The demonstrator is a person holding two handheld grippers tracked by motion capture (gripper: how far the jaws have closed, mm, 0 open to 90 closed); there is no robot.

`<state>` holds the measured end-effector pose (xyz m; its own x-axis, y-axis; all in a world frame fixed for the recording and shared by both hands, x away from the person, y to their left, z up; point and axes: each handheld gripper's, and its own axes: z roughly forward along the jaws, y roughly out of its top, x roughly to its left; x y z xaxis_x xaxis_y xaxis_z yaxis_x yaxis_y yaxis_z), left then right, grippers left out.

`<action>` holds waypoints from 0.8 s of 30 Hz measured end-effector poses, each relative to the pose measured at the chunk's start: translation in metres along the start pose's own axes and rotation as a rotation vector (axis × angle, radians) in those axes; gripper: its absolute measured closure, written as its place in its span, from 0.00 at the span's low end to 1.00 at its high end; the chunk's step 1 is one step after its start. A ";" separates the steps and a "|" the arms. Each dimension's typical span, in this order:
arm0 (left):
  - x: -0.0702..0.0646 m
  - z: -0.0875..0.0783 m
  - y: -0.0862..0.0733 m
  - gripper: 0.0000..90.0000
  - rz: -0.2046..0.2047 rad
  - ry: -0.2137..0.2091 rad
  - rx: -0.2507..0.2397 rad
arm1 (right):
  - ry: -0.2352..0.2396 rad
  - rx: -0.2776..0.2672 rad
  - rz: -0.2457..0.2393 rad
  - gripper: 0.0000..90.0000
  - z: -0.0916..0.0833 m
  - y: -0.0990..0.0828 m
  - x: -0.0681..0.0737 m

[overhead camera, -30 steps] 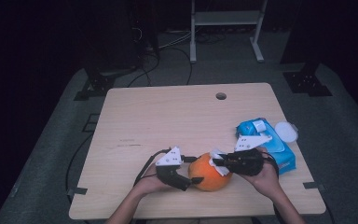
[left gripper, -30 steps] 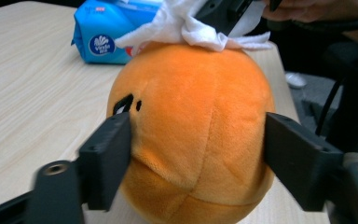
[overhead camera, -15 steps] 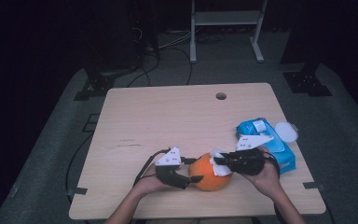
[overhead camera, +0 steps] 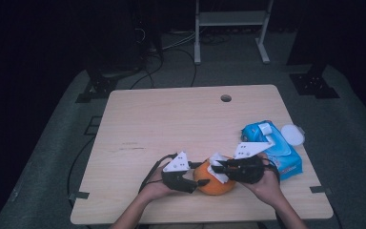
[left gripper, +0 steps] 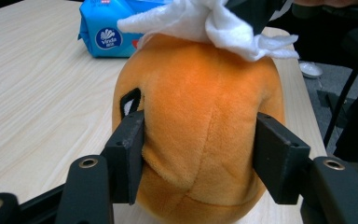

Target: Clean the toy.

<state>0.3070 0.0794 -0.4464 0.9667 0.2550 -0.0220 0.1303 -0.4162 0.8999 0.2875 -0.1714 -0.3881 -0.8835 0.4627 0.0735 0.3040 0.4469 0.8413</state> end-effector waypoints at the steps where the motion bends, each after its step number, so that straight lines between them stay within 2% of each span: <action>1: 0.001 -0.001 -0.001 0.46 -0.007 -0.004 -0.002 | -0.009 0.004 -0.009 0.88 0.000 0.001 0.000; 2: 0.003 -0.001 -0.002 0.46 -0.018 -0.011 -0.003 | -0.015 0.002 0.001 0.88 -0.002 0.000 -0.003; 4: 0.006 -0.003 -0.004 0.46 -0.029 -0.019 -0.003 | -0.057 0.005 0.012 0.88 -0.008 -0.004 -0.014; 8: 0.010 -0.006 -0.006 0.44 -0.058 -0.023 -0.009 | -0.137 0.021 0.122 0.88 -0.026 -0.028 -0.048; 10: 0.009 -0.005 -0.005 0.44 -0.055 -0.023 -0.015 | -0.122 0.000 0.193 0.88 -0.034 -0.040 -0.061; 11: 0.009 -0.004 -0.005 0.44 -0.055 -0.022 -0.015 | -0.124 -0.001 0.199 0.88 -0.035 -0.042 -0.062; 14: 0.009 -0.003 -0.005 0.44 -0.061 -0.020 -0.020 | -0.108 -0.017 0.178 0.88 -0.035 -0.034 -0.056; 16: 0.008 -0.003 -0.004 0.44 -0.058 -0.020 -0.018 | -0.070 -0.032 0.147 0.88 -0.032 -0.024 -0.045; 18: 0.007 -0.003 -0.003 0.43 -0.047 -0.025 -0.014 | -0.053 -0.023 0.097 0.88 -0.027 -0.015 -0.033; 20: 0.008 -0.004 -0.004 0.36 -0.043 -0.039 -0.009 | -0.062 0.004 0.063 0.88 -0.021 -0.012 -0.026; 21: 0.008 -0.005 -0.004 0.32 -0.043 -0.038 -0.018 | -0.061 0.010 0.064 0.88 -0.020 -0.014 -0.027; 24: 0.011 -0.006 -0.005 0.24 -0.063 -0.049 -0.036 | -0.052 0.004 0.111 0.88 -0.021 -0.022 -0.037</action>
<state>0.3157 0.0896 -0.4490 0.9666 0.2361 -0.0995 0.1838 -0.3687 0.9112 0.3064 -0.2143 -0.3983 -0.8246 0.5487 0.1378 0.4002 0.3936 0.8276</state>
